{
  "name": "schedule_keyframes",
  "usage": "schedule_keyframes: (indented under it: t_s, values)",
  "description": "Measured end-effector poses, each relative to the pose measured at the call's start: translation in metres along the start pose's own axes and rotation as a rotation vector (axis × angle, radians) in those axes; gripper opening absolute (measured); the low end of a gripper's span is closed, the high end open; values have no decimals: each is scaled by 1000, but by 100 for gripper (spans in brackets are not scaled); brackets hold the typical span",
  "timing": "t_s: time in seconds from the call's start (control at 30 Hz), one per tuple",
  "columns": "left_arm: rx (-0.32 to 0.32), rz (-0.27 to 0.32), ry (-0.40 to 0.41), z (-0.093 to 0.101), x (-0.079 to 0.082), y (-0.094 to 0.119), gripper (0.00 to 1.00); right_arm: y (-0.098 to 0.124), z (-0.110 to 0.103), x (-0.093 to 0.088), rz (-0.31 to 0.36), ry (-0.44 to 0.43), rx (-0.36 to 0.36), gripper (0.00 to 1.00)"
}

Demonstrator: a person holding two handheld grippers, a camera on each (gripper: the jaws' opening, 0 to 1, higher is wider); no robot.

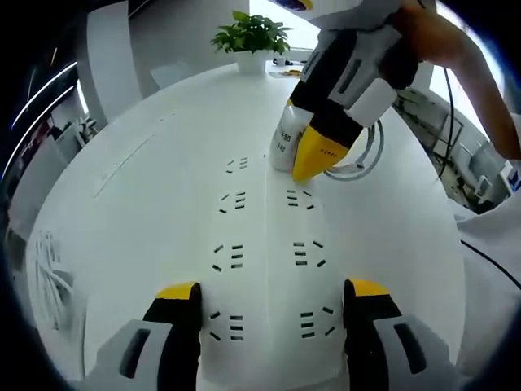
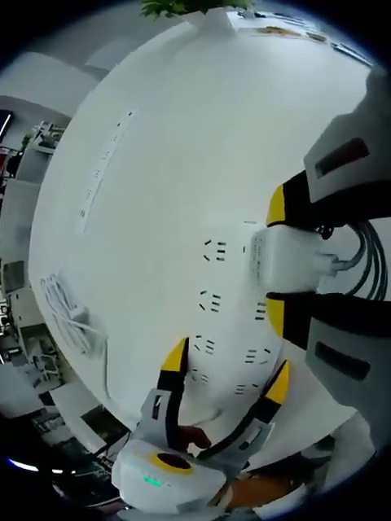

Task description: Straighten the power strip on the desk, plug the charger into it

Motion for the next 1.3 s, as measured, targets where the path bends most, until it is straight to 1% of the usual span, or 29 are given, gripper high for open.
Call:
schedule_keyframes:
  t_s: [0.1, 0.17, 0.3, 0.33, 0.37, 0.43, 0.47, 0.53, 0.6, 0.67, 0.73, 0.8, 0.83, 0.87, 0.9, 0.97, 1.03, 1.17, 1.3]
  values:
    - [0, 2, 1, 0, 0, 0, 72, -1, 1, 0, 3, 3, 11, 29]
    - [0, 1, 1, 0, 0, 0, 72, -1, 2, 1, -4, 55, 30, 29]
    - [0, 3, 2, 0, 1, -1, 72, 2, 7, 4, 0, 40, 61, 31]
    - [-22, 9, 12, 2, 1, -2, 72, 4, 7, 3, 7, 38, 62, 31]
    - [-28, 10, 15, 0, 1, -3, 72, 8, 6, 4, 30, 43, 65, 32]
    - [-9, 9, 18, -5, 2, -3, 72, 21, 1, 5, 86, 18, 101, 38]
    - [-27, 6, 6, -4, 2, -4, 72, 29, -2, 4, 106, 9, 120, 40]
    - [-31, 4, 13, -6, 2, -5, 72, 46, -6, 3, 128, 22, 158, 44]
    - [-25, 4, 14, -11, 2, -6, 72, 59, -7, 0, 141, 38, 156, 43]
    - [-24, 5, 13, -11, 1, -6, 72, 68, -6, 0, 162, 75, 127, 42]
    - [-30, 3, 17, -20, 0, -9, 72, 76, -6, -2, 177, 92, 108, 42]
    - [-4, 4, -1, -21, 0, -8, 72, 82, -6, -3, 198, 104, 79, 41]
    - [-8, 4, 2, -17, 0, -7, 72, 83, -5, -3, 204, 110, 69, 40]
    - [2, 5, -6, -15, 0, -6, 72, 83, -4, -4, 206, 116, 48, 40]
    - [2, 5, -6, -11, 0, -5, 72, 82, -3, -3, 206, 117, 44, 39]
    - [5, 4, -8, -5, 1, -3, 72, 75, 1, -4, 197, 117, 24, 39]
    - [5, 3, -8, 0, 1, -2, 72, 71, 2, -4, 187, 109, 22, 38]
    - [0, 3, -5, -1, 1, -2, 72, 63, 3, -2, 183, 98, 27, 36]
    - [-3, 1, -2, -1, 1, -2, 72, 56, 4, 0, 176, 85, 26, 35]
Point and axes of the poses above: the point that each gripper's makers call its tool centre point, and the gripper's own axes: y roughly backward along the fingers, z roughly to its right, x roughly out of its top, the point moved 8 cm from there along y, roughly backward along the fingers, and after that the axes turned 7 degrees about -y, right-handed, at the moved point
